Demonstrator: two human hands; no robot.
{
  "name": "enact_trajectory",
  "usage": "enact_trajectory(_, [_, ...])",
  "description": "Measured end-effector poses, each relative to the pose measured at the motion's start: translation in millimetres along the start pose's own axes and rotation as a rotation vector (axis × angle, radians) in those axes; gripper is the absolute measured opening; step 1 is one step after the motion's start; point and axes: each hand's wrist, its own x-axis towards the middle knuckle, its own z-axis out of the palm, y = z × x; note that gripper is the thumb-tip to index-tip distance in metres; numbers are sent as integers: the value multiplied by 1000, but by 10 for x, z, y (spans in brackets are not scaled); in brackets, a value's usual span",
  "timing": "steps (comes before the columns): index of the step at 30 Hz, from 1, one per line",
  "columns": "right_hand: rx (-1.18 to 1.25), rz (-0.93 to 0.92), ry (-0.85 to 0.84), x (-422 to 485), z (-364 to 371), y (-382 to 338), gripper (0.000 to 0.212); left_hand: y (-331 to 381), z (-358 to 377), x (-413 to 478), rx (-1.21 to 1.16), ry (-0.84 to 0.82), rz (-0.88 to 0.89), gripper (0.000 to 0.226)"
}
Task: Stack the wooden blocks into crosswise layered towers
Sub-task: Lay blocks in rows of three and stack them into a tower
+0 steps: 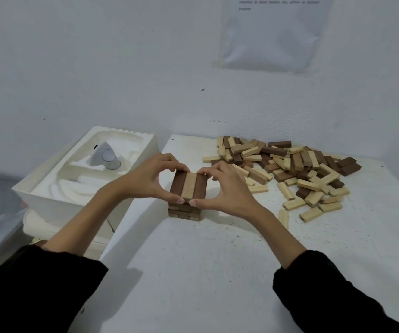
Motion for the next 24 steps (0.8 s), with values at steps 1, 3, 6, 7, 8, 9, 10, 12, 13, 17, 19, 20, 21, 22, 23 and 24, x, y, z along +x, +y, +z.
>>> enact_trajectory(1, [-3,2,-5,24,16,-1,66,-29,-3,6,1,-5,-8,69])
enact_trajectory(3, [-9,10,-17,61,45,2,66,-73,-3,18,-8,-10,-20,68])
enact_trajectory(6, [-8,25,-33,84,63,15,66,-119,22,26,-31,-11,-23,67])
enact_trajectory(7, [-13,26,-38,85,64,23,65,-128,34,28,-36,-12,-26,68])
enact_trajectory(8, [-22,26,-45,84,65,30,65,-136,45,27,-39,-14,-28,68])
enact_trajectory(9, [-32,27,-50,83,65,37,65,-139,52,29,-40,-16,-31,68])
enact_trajectory(10, [-39,28,-54,82,67,39,65,-141,56,31,-37,-18,-31,69])
enact_trajectory(12, [-42,26,-55,79,68,42,66,-139,56,40,-28,-21,-28,69])
enact_trajectory(13, [-44,25,-53,84,69,43,66,-137,56,44,-26,-21,-25,68])
enact_trajectory(17, [-56,28,-53,87,72,54,66,-135,66,55,-23,-20,-15,70])
enact_trajectory(19, [-66,32,-59,81,78,65,66,-143,76,57,-23,-25,-19,70])
enact_trajectory(20, [-66,35,-60,78,83,70,66,-148,82,54,-29,-27,-23,70])
enact_trajectory(21, [-66,35,-59,75,84,73,66,-150,84,52,-36,-27,-26,70])
enact_trajectory(22, [-68,35,-57,73,85,72,67,-153,90,47,-40,-28,-28,70])
enact_trajectory(23, [-69,35,-56,74,87,72,67,-156,94,42,-44,-28,-27,70])
enact_trajectory(24, [-66,34,-56,70,91,72,68,-159,97,39,-49,-29,-27,70])
